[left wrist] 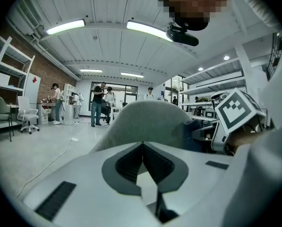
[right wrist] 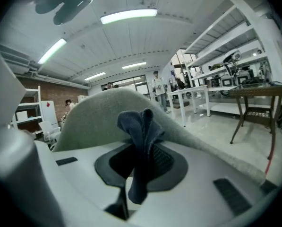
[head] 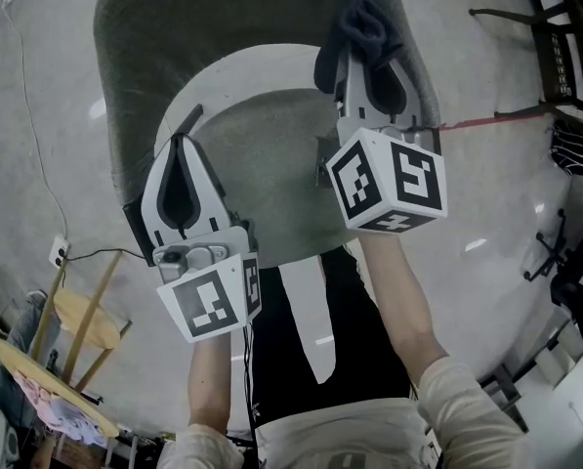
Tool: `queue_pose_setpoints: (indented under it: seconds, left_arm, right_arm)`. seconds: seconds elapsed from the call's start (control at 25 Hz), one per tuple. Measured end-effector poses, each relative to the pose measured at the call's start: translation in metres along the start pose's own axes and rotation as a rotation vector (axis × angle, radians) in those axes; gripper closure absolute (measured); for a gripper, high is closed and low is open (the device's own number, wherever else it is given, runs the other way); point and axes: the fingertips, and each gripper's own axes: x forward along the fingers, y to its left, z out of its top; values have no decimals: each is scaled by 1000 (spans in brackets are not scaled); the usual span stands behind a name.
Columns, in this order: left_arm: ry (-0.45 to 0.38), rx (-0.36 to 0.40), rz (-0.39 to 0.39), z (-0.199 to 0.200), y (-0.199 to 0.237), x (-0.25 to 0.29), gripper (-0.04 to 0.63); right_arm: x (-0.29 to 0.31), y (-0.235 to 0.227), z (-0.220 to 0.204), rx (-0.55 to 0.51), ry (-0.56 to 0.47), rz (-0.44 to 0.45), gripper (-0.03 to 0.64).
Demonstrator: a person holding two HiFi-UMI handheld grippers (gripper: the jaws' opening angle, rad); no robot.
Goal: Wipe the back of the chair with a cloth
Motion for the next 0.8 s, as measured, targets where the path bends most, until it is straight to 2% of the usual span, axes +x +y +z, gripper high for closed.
queue_pose_setpoints:
  seconds: [0.2, 0.32, 0.4, 0.6, 0.8]
  left_arm:
    - [1, -4, 43, -8, 18, -19, 580]
    - [8, -24, 78, -17, 36, -29, 580]
    - [18, -38, 108, -25, 49, -39, 580]
    - [-1, -78, 184, -30, 74, -69, 580]
    - [-6, -99, 172, -34, 76, -83, 580]
  right_arm:
    - [-10, 82, -33, -98, 36, 273, 558]
    - [-18, 136, -52, -113, 45, 451, 558]
    - [-24, 167, -64, -130, 53, 539, 558]
    - [-39, 215, -92, -161, 85, 683, 558]
    - [-49, 245, -117, -203, 122, 772, 558]
